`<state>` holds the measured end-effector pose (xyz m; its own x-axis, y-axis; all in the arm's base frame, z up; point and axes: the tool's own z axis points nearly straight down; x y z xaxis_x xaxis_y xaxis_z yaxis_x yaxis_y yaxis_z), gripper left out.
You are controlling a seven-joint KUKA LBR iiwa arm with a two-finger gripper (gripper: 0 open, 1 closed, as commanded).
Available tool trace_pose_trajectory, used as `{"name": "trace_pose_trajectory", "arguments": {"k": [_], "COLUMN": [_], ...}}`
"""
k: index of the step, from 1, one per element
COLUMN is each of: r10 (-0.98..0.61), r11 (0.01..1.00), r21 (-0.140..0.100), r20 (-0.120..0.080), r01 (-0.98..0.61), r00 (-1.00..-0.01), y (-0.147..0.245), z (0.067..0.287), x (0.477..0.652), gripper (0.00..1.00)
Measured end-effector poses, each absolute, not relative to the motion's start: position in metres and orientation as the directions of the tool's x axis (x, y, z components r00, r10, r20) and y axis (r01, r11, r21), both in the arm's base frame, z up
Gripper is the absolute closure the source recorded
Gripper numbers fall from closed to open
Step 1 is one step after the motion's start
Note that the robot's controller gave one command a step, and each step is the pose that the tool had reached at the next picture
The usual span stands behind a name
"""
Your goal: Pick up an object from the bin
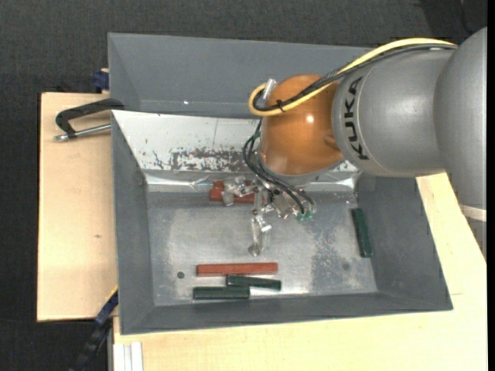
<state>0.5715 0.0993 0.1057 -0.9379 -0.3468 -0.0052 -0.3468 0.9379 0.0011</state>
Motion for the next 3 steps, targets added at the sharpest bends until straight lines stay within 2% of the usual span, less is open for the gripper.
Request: {"name": "trace_pose_trajectory", "arguments": {"k": [1,2,3], "r10": [-0.470,-0.657,-0.520], "r11": [0.883,0.753,0.854], "r21": [-0.002,0.002,0.001], "r20": [0.001,-0.002,-0.001], "r01": [-0.470,-0.657,-0.520], "r00": [-0.883,-0.753,-0.854], "y": [0.104,0.117,0.120], "z": [0.098,0.108,0.110], "x": [0.543,0.526,0.509], "gripper": [0.00,0.00,0.00]}}
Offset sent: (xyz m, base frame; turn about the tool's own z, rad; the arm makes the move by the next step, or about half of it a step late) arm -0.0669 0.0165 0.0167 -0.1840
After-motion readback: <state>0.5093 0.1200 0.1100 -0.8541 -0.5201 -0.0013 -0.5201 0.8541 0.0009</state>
